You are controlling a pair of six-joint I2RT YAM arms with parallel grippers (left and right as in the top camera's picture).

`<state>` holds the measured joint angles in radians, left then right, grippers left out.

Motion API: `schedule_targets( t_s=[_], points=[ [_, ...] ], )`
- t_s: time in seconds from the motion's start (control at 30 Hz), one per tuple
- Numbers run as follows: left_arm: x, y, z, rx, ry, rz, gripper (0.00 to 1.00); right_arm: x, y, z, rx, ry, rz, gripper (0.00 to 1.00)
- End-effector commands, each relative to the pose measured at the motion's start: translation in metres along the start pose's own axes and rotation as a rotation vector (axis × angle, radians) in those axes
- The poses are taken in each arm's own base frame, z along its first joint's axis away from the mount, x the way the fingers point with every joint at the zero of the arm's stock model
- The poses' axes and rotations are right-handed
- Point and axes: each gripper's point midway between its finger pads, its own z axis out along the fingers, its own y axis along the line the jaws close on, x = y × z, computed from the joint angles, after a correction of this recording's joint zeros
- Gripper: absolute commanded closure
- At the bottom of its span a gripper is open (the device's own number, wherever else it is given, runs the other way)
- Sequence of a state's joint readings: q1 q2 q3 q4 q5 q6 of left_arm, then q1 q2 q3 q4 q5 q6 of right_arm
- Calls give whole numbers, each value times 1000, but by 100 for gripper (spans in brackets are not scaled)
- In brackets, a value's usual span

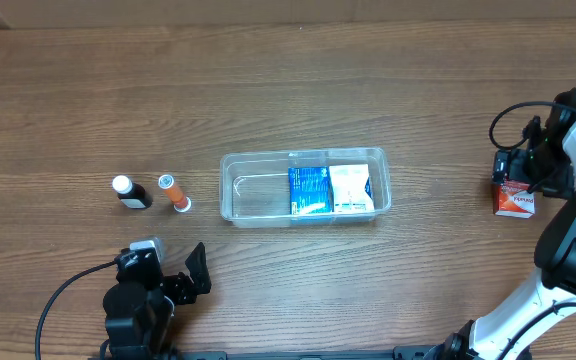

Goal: Pack container
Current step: 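Return the right gripper to the red box and grasp it, then lower the red box into the container left of the blue box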

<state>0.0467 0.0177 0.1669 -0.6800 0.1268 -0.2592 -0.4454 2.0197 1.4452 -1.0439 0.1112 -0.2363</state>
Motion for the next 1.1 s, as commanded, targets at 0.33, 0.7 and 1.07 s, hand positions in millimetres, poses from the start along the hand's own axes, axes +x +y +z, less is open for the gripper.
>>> schedule_targets(
  t_s=[0.33,0.7,1.07],
  points=[
    [-1,2,1,-9,-10,-12,0,18,24,17,-129,53,254,35],
    [-1,2,1,-9,-10,-12,0,46,150,-138,-358,-59,-2,49],
    [-1,2,1,-9,-10,-12,0,141,363,-211,-492,-300,-343,52]
  ],
)
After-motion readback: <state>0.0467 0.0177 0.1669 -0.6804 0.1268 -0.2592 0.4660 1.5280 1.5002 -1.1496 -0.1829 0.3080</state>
